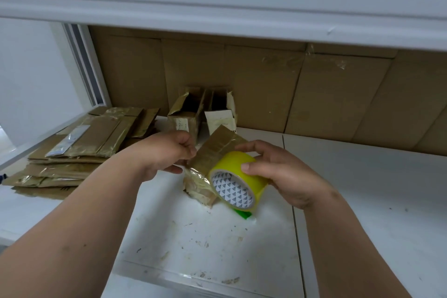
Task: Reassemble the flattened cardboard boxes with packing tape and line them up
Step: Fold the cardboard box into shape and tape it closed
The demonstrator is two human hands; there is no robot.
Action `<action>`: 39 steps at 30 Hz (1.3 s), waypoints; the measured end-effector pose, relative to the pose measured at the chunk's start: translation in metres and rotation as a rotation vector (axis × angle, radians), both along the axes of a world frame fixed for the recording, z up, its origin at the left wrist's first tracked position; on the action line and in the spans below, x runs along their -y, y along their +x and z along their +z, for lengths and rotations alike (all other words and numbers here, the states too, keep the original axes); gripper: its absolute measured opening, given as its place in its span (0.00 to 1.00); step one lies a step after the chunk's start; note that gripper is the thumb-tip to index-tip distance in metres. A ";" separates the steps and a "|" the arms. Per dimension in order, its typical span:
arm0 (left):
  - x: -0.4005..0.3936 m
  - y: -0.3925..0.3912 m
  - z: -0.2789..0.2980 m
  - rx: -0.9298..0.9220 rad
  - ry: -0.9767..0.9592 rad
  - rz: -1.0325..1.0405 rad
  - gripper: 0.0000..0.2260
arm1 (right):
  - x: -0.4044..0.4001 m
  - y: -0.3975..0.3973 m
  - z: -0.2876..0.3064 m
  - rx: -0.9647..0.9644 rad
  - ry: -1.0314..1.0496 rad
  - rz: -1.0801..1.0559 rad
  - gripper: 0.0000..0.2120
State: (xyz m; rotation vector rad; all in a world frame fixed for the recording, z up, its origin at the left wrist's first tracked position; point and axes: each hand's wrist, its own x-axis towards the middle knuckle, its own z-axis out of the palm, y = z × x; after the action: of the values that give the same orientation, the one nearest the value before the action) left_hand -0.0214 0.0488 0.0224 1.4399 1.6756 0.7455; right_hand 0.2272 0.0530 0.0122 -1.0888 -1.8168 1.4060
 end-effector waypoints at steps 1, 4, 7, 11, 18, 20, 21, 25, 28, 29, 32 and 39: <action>-0.001 0.000 0.000 0.004 -0.004 0.006 0.02 | -0.001 0.002 -0.003 -0.041 -0.017 -0.003 0.23; -0.004 0.002 0.001 0.015 -0.012 0.017 0.03 | -0.004 0.005 -0.006 -0.065 -0.003 -0.006 0.22; -0.006 0.001 0.002 0.014 -0.037 0.021 0.05 | -0.004 0.005 -0.004 -0.026 0.050 -0.029 0.19; -0.006 0.007 -0.003 0.006 -0.078 0.010 0.05 | -0.005 0.009 -0.005 0.021 0.095 -0.079 0.16; -0.012 0.014 0.021 0.071 0.157 0.030 0.07 | -0.011 0.004 -0.008 -0.131 0.024 -0.139 0.06; -0.010 0.017 0.034 0.199 0.097 -0.047 0.07 | -0.012 0.002 -0.009 -0.157 0.010 -0.142 0.06; -0.009 0.018 0.037 0.258 0.044 -0.079 0.06 | -0.012 0.002 -0.009 -0.167 0.006 -0.143 0.07; -0.005 0.026 0.026 0.245 -0.074 -0.133 0.08 | -0.015 0.004 -0.013 -0.199 0.003 -0.205 0.07; -0.001 0.032 0.013 0.103 0.030 -0.157 0.08 | -0.017 0.005 -0.018 -0.211 0.025 -0.255 0.05; -0.001 0.032 0.011 0.097 0.107 -0.142 0.09 | -0.016 0.004 -0.019 -0.237 0.023 -0.256 0.05; -0.003 0.032 0.012 0.109 0.246 -0.143 0.11 | -0.015 -0.002 -0.019 -0.284 0.009 -0.240 0.11; -0.014 0.027 0.007 -0.095 0.153 -0.235 0.07 | -0.017 -0.008 -0.017 -0.302 0.009 -0.224 0.07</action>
State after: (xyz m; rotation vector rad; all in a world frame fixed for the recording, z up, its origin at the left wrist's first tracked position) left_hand 0.0060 0.0627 0.0289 1.7690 1.5105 0.6948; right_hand 0.2195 0.0699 -0.0045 -0.9814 -1.4401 1.3443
